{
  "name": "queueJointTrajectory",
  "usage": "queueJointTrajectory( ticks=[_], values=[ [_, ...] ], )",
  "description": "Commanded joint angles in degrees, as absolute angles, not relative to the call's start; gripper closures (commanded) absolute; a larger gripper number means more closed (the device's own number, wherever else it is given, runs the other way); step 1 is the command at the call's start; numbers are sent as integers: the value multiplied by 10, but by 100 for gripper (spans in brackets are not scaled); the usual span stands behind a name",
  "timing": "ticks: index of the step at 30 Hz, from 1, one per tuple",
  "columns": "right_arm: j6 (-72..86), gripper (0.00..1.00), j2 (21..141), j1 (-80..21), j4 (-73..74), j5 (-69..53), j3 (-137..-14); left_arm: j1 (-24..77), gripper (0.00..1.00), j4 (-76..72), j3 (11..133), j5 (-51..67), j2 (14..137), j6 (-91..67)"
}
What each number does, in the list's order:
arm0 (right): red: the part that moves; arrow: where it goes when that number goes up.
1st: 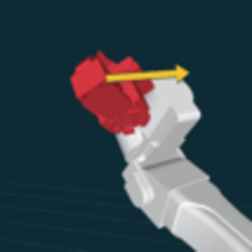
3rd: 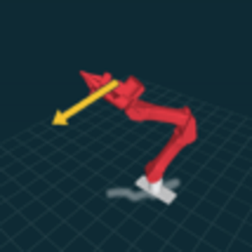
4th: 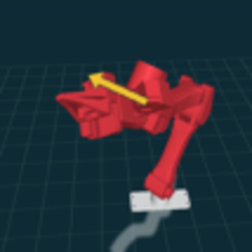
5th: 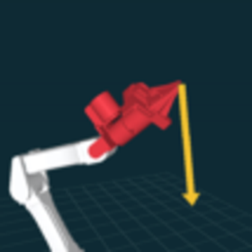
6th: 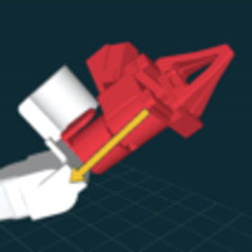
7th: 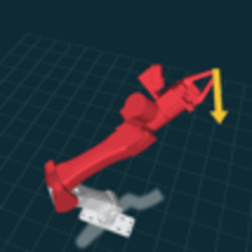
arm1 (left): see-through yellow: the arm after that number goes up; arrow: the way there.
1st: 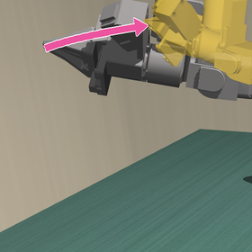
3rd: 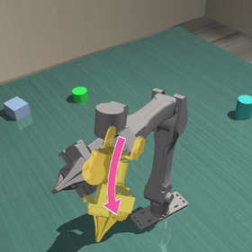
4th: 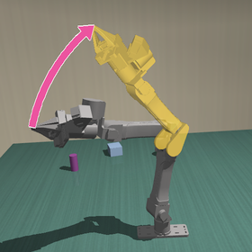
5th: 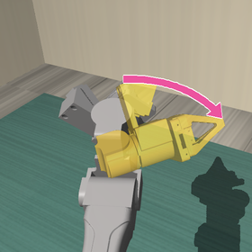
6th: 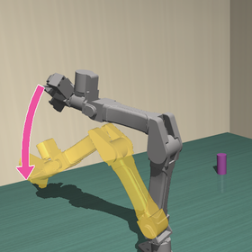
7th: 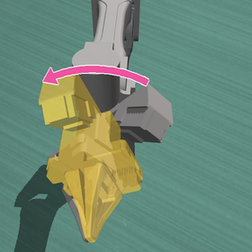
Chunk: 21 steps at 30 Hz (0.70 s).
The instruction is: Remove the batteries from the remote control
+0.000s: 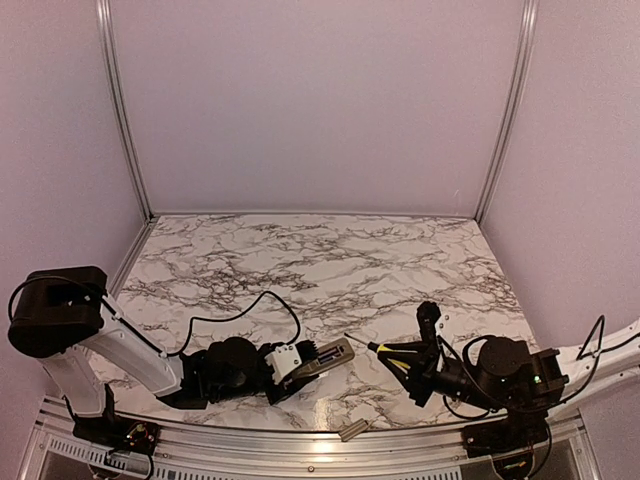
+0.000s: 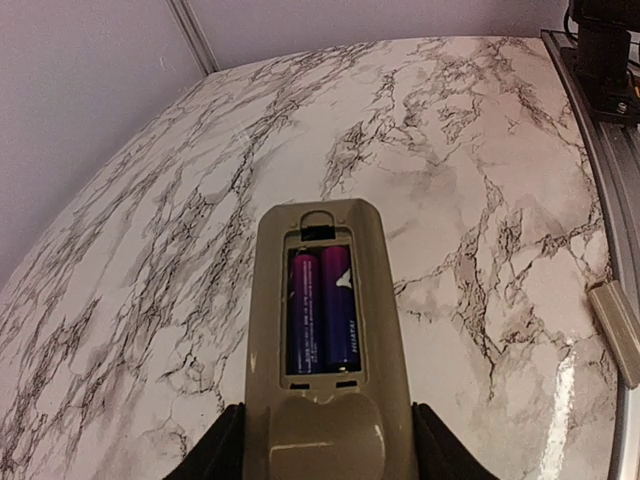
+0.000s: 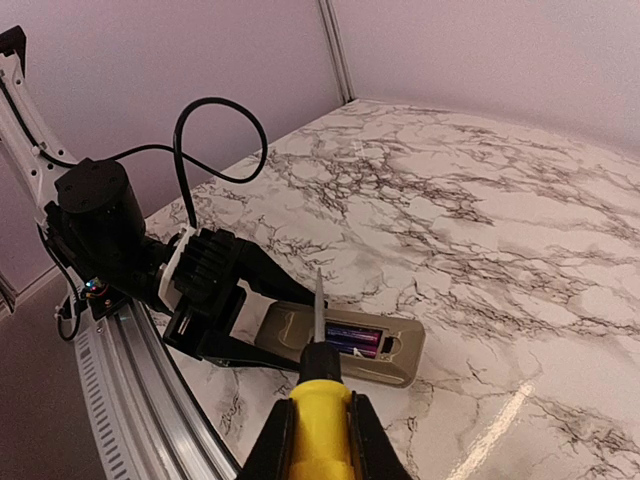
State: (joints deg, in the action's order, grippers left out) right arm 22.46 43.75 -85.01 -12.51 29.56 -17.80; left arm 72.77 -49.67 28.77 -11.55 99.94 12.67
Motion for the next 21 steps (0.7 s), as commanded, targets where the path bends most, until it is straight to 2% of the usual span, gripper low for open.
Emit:
queueJointTrajectory(
  ticks=[1, 12, 15, 21],
  values=[
    [232, 100, 418, -851, -78, 320, -206, 729, 100, -512, 286, -157, 982, 154],
    [249, 100, 393, -851, -43, 343, -201, 728, 100, -546, 304, -230, 1023, 140],
    [252, 100, 392, -851, -29, 349, -209, 727, 100, -520, 327, -286, 1032, 118],
    [259, 100, 390, -851, -3, 360, -224, 715, 100, -494, 314, -209, 1010, 141]
  ],
)
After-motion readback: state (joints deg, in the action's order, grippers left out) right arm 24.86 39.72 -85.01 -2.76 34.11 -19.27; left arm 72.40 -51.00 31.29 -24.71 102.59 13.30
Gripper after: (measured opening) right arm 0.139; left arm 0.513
